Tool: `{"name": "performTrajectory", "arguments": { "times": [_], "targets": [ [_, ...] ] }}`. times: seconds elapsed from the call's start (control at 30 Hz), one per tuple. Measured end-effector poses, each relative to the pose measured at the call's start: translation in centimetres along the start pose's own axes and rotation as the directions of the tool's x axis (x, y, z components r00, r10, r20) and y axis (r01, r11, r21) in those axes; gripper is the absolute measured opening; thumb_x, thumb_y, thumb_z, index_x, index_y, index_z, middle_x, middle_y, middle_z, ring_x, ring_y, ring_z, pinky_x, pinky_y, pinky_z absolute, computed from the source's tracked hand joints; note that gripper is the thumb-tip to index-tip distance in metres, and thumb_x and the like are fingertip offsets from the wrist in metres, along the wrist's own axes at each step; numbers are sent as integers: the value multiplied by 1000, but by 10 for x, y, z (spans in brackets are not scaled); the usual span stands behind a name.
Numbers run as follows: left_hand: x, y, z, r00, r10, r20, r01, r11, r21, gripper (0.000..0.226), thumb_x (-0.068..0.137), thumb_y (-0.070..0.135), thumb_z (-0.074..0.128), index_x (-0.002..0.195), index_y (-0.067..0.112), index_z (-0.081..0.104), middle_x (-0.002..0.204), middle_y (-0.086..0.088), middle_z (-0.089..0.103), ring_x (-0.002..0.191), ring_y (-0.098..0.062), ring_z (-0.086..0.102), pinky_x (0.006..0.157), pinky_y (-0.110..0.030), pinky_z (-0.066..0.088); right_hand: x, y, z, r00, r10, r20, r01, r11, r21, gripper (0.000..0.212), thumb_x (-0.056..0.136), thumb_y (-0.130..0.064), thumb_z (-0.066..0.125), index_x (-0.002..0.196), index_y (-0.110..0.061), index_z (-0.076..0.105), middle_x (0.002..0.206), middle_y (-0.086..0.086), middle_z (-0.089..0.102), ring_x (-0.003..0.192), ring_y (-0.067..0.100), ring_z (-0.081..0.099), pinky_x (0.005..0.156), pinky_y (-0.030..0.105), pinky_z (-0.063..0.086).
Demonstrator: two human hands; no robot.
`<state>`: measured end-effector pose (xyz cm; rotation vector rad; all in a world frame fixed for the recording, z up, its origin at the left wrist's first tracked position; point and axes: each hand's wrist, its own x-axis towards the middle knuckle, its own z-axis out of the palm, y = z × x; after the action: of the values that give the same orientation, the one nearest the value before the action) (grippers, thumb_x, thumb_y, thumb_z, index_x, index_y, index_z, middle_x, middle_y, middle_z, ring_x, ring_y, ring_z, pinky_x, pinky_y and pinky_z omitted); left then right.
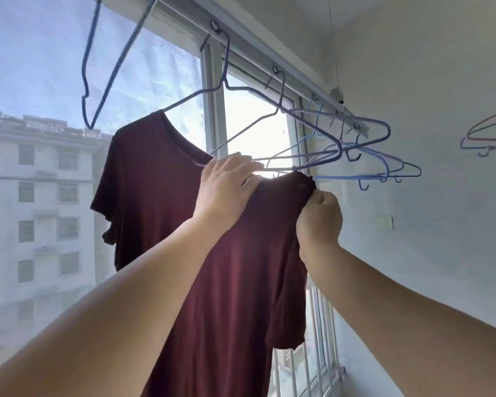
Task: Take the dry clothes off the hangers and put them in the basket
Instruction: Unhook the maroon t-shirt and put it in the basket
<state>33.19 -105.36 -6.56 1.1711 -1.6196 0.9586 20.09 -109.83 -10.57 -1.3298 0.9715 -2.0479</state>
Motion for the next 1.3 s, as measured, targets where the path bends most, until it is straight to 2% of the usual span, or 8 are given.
{"name": "performTrajectory", "arguments": {
  "times": [0.1, 0.23, 0.37, 0.47, 0.63, 0.83, 1.17, 1.3],
  "targets": [
    [6, 25, 4, 992, 86, 93, -74, 989, -125, 28, 93, 30, 51, 120, 28, 62, 122, 4, 61, 116, -18, 51, 103, -39, 34, -4, 4, -1, 995, -102, 8, 102, 994, -41, 34, 101, -18, 27, 106, -1, 56, 88, 3, 52, 81, 17, 46, 61, 19, 24],
    [9, 33, 11, 996, 74, 45, -63, 977, -202, 24, 90, 25, 58, 112, 26, 68, 105, 0, 65, 98, -21, 58, 93, -46, 42, -3, 2, -5, 988, -144, 48, 142, 989, 44, 34, 101, -26, 32, 97, -4, 58, 79, -2, 50, 76, 16, 45, 63, 22, 25],
    [11, 35, 12, 998, 20, 59, -6, 973, -230, 22, 92, 20, 52, 105, 25, 70, 104, 0, 64, 102, -20, 56, 95, -46, 41, -1, 4, -16, 972, -151, 179, 121, 978, 171, 21, 93, -33, 51, 85, -16, 61, 75, -4, 56, 70, 10, 50, 66, 26, 41],
    [8, 29, 13, 996, 11, 87, 7, 981, -195, 24, 92, 16, 51, 103, 25, 70, 105, -1, 64, 105, -22, 54, 96, -46, 39, 3, 5, -20, 989, -97, 110, 64, 962, 265, 12, 90, -28, 57, 91, -19, 64, 85, -4, 63, 81, 12, 57, 78, 30, 47],
    [6, 26, 16, 997, 47, 61, -35, 982, -186, 28, 88, 7, 53, 103, 22, 70, 99, -3, 66, 102, -24, 55, 93, -45, 41, 4, 1, -26, 991, -89, 98, 47, 930, 364, 10, 88, -28, 61, 83, -19, 64, 82, 0, 61, 78, 11, 55, 75, 28, 47],
    [7, 31, 12, 998, 52, 31, -44, 975, -218, 30, 88, 6, 49, 102, 20, 71, 99, -5, 66, 99, -24, 57, 90, -39, 43, 0, 10, -38, 971, -180, 157, 140, 961, 238, 12, 82, -19, 65, 78, -8, 63, 62, -5, 52, 58, 5, 46, 56, 19, 40],
    [9, 34, 4, 1000, 17, 22, -10, 952, -305, 30, 88, 5, 54, 105, 24, 70, 100, 0, 63, 94, -17, 59, 89, -31, 45, 8, 16, -46, 955, -290, 56, 287, 956, 62, 13, 82, -17, 61, 74, -15, 51, 64, -7, 49, 56, 5, 44, 51, 8, 36],
    [10, 35, 5, 999, 6, -34, -16, 952, -305, 47, 88, -6, 45, 120, 24, 62, 122, 5, 60, 107, -2, 52, 91, -5, 34, 3, 23, -38, 922, -335, 194, 346, 938, -25, 13, 82, -24, 65, 79, -20, 53, 69, -10, 54, 64, 4, 50, 57, 13, 38]
  ]
}}
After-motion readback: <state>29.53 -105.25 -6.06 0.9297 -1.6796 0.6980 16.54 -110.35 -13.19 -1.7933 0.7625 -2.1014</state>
